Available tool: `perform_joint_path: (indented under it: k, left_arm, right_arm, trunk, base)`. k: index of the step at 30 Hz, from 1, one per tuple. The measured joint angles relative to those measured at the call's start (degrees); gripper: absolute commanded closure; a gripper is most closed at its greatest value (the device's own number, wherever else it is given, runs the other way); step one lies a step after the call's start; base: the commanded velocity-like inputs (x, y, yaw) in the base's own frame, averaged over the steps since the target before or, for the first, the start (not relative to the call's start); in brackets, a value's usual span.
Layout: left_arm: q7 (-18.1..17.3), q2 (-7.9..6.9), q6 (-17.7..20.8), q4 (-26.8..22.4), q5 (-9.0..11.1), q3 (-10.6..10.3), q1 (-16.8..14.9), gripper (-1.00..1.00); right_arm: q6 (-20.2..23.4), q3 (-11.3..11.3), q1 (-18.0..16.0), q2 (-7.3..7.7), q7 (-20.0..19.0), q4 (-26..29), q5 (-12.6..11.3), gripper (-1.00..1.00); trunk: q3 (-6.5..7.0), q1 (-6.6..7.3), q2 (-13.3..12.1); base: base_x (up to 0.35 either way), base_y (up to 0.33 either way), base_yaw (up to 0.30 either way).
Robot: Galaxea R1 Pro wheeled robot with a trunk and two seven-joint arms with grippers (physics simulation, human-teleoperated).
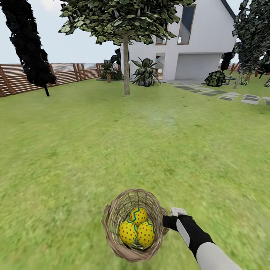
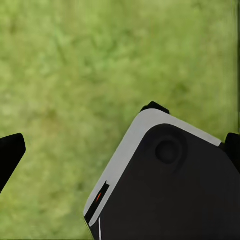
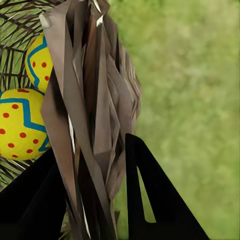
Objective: Take the three Easter eggs out of the wicker basket on the lawn in the garden, then place them on the lawn next to a single tree (choose any tree) so that all three eggs are next to the same tree and none are left in the basket.
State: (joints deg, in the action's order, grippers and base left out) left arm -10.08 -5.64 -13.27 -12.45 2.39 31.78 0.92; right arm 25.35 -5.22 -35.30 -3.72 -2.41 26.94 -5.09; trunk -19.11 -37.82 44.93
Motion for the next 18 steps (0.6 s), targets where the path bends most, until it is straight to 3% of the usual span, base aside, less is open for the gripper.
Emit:
perform_joint_path:
  k: [18]
  left_arm:
    - [0.0,0.0,0.0,0.0,0.0,0.0,-0.01,-1.0]
  right_arm:
    - [0.0,0.08,0.0,-0.08,-0.09,0.0,-0.02,1.0]
  trunk:
    - [0.0,0.0,0.0]
  base:
    - [0.268,0.0,0.0]
